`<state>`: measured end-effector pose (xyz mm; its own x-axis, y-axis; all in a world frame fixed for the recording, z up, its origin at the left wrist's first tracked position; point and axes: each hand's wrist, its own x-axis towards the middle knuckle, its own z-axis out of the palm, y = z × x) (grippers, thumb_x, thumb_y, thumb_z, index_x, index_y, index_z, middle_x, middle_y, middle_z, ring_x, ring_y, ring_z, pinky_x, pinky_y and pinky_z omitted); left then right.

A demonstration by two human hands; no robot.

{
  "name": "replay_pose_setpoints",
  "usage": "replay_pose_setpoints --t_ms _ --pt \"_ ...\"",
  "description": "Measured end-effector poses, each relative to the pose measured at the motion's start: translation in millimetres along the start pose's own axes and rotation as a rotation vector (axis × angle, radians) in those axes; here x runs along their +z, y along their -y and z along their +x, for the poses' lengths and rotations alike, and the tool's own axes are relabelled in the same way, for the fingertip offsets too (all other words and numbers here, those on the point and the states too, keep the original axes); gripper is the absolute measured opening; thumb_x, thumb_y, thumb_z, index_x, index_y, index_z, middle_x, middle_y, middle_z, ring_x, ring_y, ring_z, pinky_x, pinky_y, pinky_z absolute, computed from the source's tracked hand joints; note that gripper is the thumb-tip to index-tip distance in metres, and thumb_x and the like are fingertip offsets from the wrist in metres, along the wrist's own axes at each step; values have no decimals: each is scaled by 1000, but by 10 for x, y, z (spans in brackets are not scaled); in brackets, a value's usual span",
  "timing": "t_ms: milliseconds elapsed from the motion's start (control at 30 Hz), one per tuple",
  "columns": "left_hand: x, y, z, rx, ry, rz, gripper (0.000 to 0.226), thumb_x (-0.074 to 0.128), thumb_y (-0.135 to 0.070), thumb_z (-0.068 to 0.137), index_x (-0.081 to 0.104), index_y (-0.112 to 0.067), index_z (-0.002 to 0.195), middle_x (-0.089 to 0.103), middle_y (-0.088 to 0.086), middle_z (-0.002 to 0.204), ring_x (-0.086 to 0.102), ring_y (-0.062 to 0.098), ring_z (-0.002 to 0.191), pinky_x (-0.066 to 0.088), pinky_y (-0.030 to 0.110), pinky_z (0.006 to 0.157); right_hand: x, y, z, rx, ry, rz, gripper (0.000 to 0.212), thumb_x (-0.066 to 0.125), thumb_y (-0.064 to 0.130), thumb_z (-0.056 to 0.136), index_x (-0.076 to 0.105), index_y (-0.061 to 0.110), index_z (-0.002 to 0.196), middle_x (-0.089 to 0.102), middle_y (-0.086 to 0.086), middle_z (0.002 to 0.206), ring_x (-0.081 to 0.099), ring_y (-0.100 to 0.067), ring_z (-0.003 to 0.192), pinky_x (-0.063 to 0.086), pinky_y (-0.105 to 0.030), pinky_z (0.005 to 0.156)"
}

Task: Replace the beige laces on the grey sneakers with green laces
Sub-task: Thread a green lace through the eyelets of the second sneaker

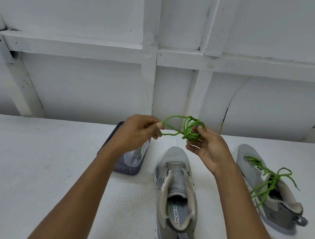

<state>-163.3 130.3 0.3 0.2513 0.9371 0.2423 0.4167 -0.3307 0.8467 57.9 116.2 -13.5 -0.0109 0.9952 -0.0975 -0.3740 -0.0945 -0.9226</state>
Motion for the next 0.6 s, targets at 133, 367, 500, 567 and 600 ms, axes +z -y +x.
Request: replay_pose_setpoints --t_ms 133,367,500,567,600 --pt "2 -36 -10 -28 -136 -21 20 58 -24 99 72 -16 89 74 4 82 71 17 79 57 40 77 -24 -121 32 81 11 -336 22 49 24 102 65 9 107 66 -9 103 61 -21 68 53 -31 61" --pt "178 -61 -101 -185 -204 407 32 54 -25 98 74 -4 85 72 9 71 69 21 63 57 35 69 -182 -145 -117 395 261 -1208 42 73 38 83 52 10 105 62 -8 91 61 -21 71 54 -31 57" --pt "299 -156 -156 -249 -231 273 27 54 -17 99 70 -16 121 70 1 65 55 -1 43 46 12 51 -296 -85 -141 317 226 -1095 12 61 5 84 57 4 95 62 -15 75 61 -22 51 56 -30 52" --pt "351 -234 -173 -290 -266 22 30 54 -11 99 65 -20 125 71 5 63 51 4 39 42 13 45 -399 -39 -168 293 217 -1068 12 60 2 83 57 1 95 61 -15 72 60 -20 45 53 -28 47" --pt "365 -278 -177 -309 -292 -108 26 53 -7 99 69 -13 119 71 8 63 52 8 39 44 16 44 -455 -20 -183 289 212 -1054 14 59 1 83 56 -1 97 60 -15 71 60 -19 43 52 -27 46"
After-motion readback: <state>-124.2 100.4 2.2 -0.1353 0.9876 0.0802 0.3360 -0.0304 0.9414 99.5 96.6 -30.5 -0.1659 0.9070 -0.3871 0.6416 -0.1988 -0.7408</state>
